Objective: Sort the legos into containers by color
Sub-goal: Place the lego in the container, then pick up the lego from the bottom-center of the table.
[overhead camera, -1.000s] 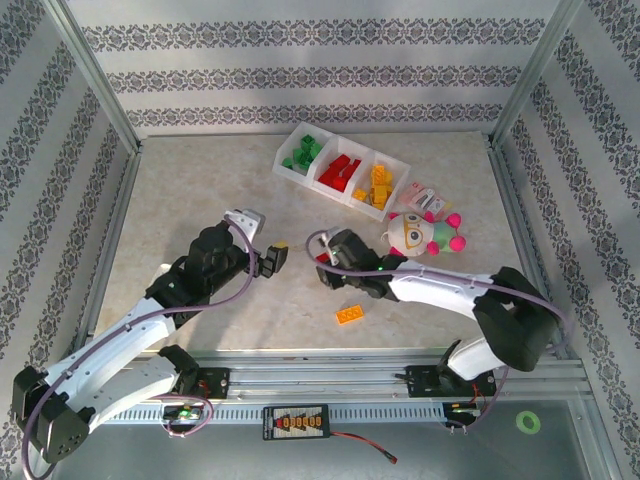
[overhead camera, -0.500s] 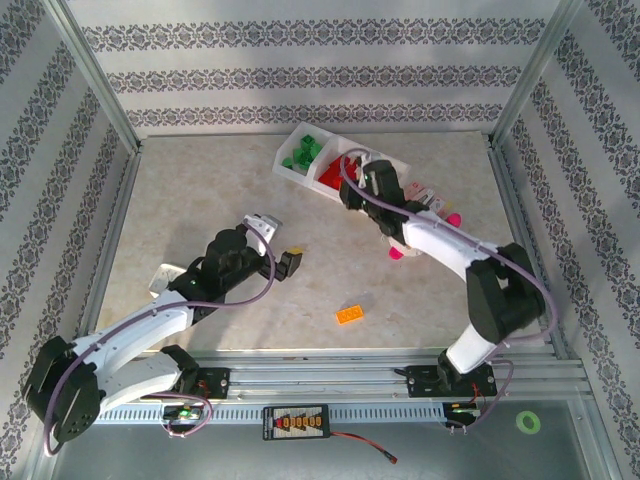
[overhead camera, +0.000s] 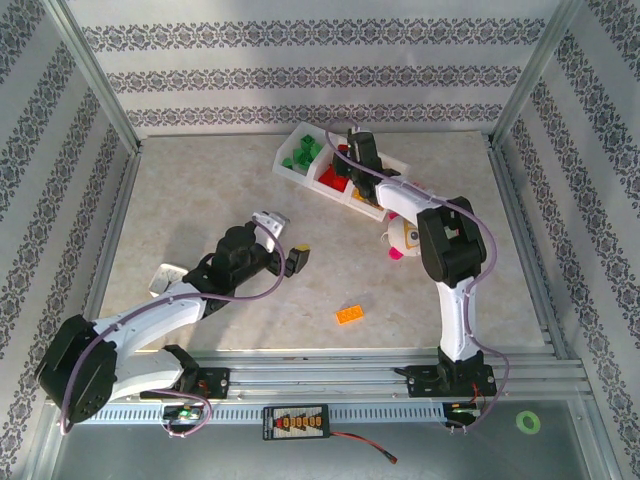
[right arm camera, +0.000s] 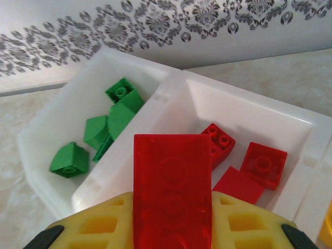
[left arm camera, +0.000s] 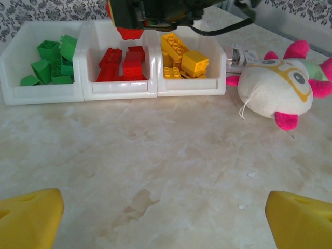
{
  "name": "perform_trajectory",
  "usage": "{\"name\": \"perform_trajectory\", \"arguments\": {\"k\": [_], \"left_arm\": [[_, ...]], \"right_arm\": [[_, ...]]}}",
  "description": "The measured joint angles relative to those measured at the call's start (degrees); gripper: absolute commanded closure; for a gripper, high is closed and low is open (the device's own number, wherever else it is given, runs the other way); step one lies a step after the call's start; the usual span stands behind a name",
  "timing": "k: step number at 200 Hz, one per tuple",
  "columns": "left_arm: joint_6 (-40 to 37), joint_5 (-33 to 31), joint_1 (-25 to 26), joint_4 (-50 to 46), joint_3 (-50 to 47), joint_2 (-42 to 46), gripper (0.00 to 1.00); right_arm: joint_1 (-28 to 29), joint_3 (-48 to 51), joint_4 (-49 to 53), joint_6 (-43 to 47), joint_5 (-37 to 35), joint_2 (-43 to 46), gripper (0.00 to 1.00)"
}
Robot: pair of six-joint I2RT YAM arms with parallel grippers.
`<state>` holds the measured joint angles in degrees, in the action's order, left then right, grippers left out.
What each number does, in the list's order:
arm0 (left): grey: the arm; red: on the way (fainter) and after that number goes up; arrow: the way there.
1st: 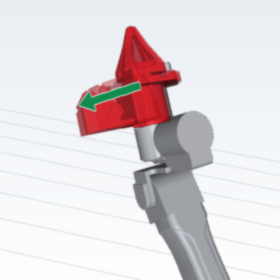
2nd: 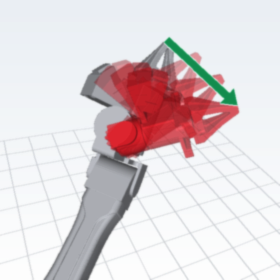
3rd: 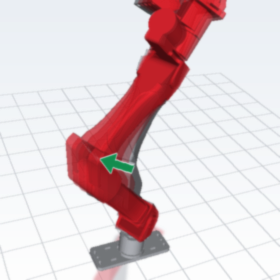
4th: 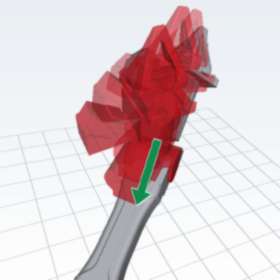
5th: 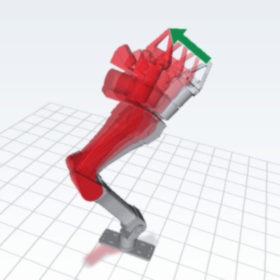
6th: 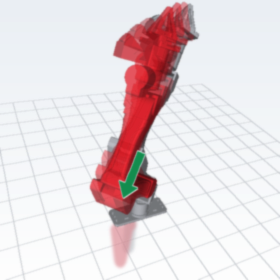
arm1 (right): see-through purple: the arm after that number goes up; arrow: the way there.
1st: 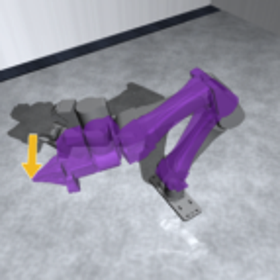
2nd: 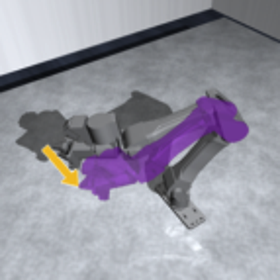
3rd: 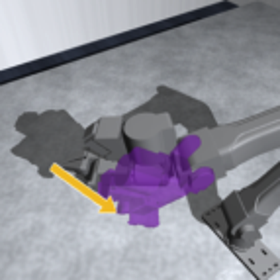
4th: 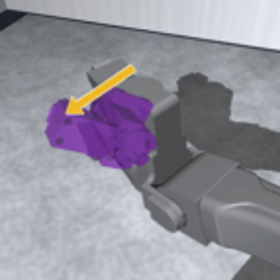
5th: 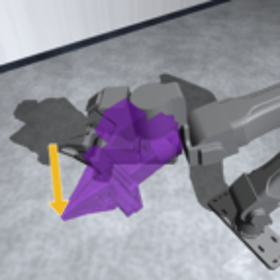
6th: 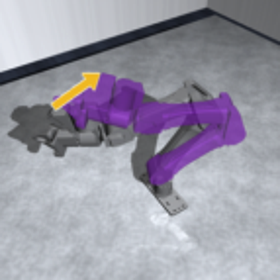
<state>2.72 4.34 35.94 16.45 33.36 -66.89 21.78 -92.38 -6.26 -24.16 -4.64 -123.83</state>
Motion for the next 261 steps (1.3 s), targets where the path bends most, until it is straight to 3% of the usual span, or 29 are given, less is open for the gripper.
{"name": "perform_trajectory", "arguments": {"k": [26,78,117,140,185,222,261], "left_arm": [[-1.09,0.42,0.42,0.0,0.0,-0.94,0.01],[-2.73,1.49,1.9,-0.07,0.0,-2.27,0.01],[-3.91,2.14,4.48,-0.35,0.0,-2.29,0.01],[-4.33,4.13,5.05,-0.72,0.0,-2.16,0.01],[-7.98,10.47,5.38,-2.93,-1.51,2.54,0.01],[-11.72,13.68,5.92,-6.71,-3.39,8.5,0.01],[-15.45,16.31,6.01,-12.96,-4.66,15.74,0.01]], "right_arm": [[-0.7,-3.52,0.13,-0.66,-0.02,-3.93,0.72],[-1.05,-5.95,0.79,-0.79,0.37,-5.7,0.37],[-1.05,-3.08,0.81,0.59,1.4,-2.45,0.28],[-1.03,2.8,0.61,1.38,2.8,3.85,0.24],[-0.13,19.98,0.0,4.13,4.28,21.27,0.02],[4.24,34.86,2.4,5.64,3.34,35.36,0.02],[13.11,46.23,11.08,4.48,-0.66,49.05,0.02]]}}
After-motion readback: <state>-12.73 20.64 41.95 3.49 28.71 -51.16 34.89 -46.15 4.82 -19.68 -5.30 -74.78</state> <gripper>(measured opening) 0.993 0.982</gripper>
